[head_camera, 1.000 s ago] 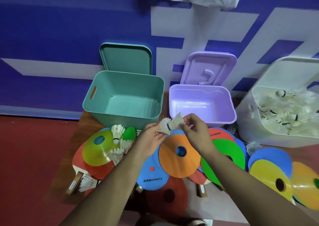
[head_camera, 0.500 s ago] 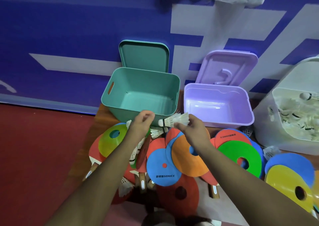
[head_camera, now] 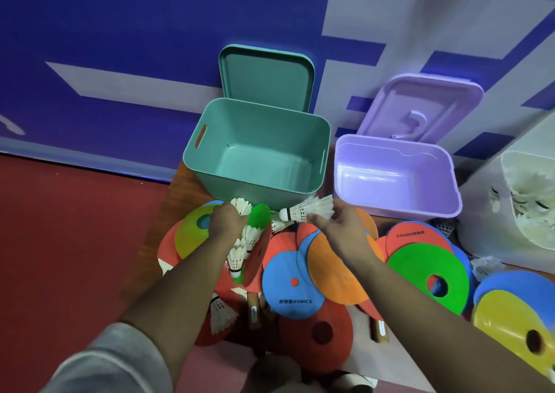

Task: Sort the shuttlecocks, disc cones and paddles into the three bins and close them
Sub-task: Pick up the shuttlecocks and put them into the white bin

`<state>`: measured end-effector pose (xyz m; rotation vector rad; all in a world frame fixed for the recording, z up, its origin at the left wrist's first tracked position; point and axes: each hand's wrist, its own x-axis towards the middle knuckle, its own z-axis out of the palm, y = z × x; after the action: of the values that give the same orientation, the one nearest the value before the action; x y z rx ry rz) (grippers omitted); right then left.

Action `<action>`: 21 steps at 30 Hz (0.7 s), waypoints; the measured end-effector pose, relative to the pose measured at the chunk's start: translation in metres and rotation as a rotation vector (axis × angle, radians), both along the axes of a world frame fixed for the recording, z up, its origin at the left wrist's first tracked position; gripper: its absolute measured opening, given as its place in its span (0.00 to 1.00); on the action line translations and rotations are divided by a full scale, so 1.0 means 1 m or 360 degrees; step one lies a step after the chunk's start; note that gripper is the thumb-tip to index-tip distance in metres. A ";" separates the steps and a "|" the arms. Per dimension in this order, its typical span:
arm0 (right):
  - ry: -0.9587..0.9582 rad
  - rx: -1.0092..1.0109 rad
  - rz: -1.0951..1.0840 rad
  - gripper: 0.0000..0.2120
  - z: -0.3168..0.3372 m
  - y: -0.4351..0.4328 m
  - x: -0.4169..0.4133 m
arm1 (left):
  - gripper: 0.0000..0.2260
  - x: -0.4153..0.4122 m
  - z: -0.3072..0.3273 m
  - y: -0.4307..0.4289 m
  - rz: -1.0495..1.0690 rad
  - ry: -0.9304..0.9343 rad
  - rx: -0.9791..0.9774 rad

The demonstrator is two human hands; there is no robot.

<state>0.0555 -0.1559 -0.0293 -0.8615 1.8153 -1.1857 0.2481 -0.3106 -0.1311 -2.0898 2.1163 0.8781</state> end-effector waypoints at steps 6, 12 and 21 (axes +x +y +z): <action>0.0034 0.0012 -0.0047 0.06 0.006 -0.001 -0.005 | 0.11 0.006 0.008 -0.001 0.0023 0.0115 -0.0012; 0.0071 -0.0027 -0.0067 0.05 0.025 -0.010 -0.016 | 0.15 0.033 0.036 0.014 -0.0001 0.0640 -0.0095; 0.0248 -0.0210 0.0075 0.05 0.071 0.000 -0.043 | 0.19 -0.030 0.124 0.041 -0.0495 0.1291 -0.0086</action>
<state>0.0122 -0.1555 0.0418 -1.0931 1.8450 -1.2490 0.2183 -0.2700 -0.0076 -1.4661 2.7138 1.8460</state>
